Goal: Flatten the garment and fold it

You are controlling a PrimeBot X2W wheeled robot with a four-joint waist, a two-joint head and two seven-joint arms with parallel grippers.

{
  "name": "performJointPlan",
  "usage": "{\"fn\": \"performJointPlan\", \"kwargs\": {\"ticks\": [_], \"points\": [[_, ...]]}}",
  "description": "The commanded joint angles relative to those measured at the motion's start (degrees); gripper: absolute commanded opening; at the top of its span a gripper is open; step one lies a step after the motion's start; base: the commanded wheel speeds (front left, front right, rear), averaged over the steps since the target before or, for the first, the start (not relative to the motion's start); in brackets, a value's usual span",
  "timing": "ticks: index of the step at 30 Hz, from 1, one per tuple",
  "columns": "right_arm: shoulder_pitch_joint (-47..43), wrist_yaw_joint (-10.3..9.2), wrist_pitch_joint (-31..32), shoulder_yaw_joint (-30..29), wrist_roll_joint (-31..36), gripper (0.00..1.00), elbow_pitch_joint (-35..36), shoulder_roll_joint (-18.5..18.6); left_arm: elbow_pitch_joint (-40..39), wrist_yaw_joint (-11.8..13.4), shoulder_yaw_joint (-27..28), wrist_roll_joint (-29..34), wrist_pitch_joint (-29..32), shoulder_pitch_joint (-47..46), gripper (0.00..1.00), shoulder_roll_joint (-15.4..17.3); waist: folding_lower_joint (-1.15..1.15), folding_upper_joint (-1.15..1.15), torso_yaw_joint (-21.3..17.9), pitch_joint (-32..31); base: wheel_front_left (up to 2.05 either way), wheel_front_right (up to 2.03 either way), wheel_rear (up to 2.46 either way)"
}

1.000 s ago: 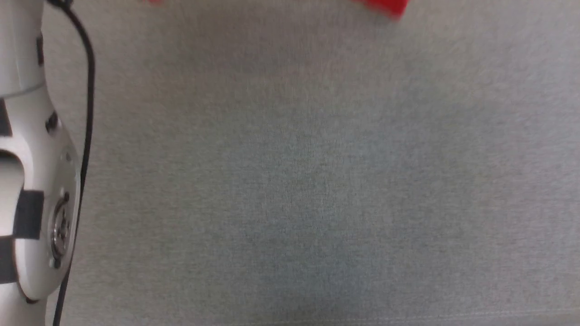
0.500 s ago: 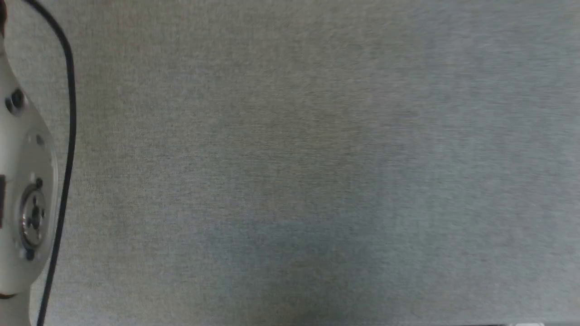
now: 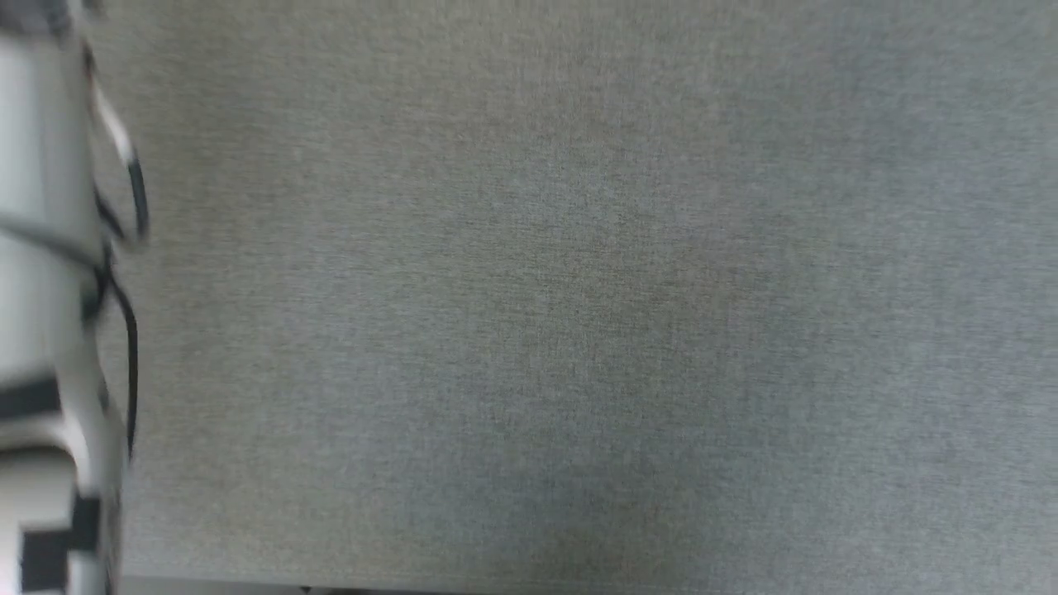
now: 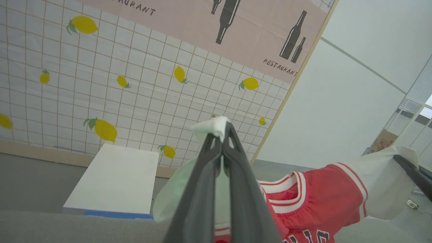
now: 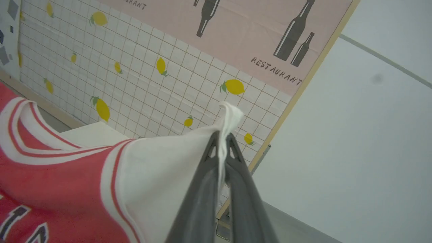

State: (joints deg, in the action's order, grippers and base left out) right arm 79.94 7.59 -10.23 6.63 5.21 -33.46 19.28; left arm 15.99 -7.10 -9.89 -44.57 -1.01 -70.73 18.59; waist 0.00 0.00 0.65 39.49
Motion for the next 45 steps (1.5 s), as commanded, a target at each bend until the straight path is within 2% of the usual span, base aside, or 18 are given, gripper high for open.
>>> {"fn": "performJointPlan", "kwargs": {"ticks": [1,6,9,14,20,26,30,37,45], "points": [[-4.22,-0.10,1.55,0.08,-3.24,0.00,2.48,1.09,-2.33,-0.33,0.46,-1.85,0.95,4.78,0.00,0.76,0.00,0.00,0.44,-4.33,0.00,0.00,0.00],[-20.13,-0.10,7.60,-2.73,-12.59,0.00,14.89,3.41,-12.35,1.99,2.54,-6.01,2.05,20.42,0.00,0.87,0.00,0.00,0.77,-8.87,0.00,0.00,0.00],[-29.21,-0.10,10.30,-7.05,-15.68,0.00,22.45,2.85,-16.79,3.26,3.09,-6.19,0.70,28.06,0.00,0.46,0.00,0.00,1.24,-10.99,0.00,0.00,0.00],[-43.40,-0.10,14.03,-13.25,-18.45,0.00,34.26,-1.79,-23.20,4.33,2.77,-7.13,-1.02,41.19,0.00,-0.99,0.00,0.00,1.03,-14.48,0.00,0.00,0.00],[-57.88,-0.10,16.19,-18.40,-19.54,0.00,43.26,-8.49,-28.02,5.25,0.60,-6.08,-0.92,55.06,0.00,-0.40,0.00,0.00,0.79,-19.31,0.00,0.00,0.00],[-69.53,-0.10,16.73,-22.23,-20.33,0.00,45.42,-13.62,-27.92,6.80,-0.22,-7.32,1.08,66.97,0.00,0.85,0.00,0.00,-0.01,-24.24,0.00,0.00,0.00],[-76.27,-0.10,16.29,-24.56,-21.13,0.00,45.09,-15.45,-27.20,6.90,0.64,-10.65,0.86,73.57,0.00,0.00,0.00,0.00,-0.41,-26.82,0.00,0.00,0.00],[-84.85,-0.10,14.49,-28.05,-24.56,0.00,42.43,-16.36,-26.54,6.66,1.99,-14.08,0.21,82.22,0.00,-0.44,0.00,0.00,-0.91,-30.58,0.00,0.00,0.00],[-90.17,-0.10,12.94,-29.11,-27.84,0.00,40.96,-16.38,-30.15,6.70,1.71,-14.86,1.27,87.59,0.00,0.61,0.00,0.00,-0.84,-32.34,0.00,0.00,0.00]]}}
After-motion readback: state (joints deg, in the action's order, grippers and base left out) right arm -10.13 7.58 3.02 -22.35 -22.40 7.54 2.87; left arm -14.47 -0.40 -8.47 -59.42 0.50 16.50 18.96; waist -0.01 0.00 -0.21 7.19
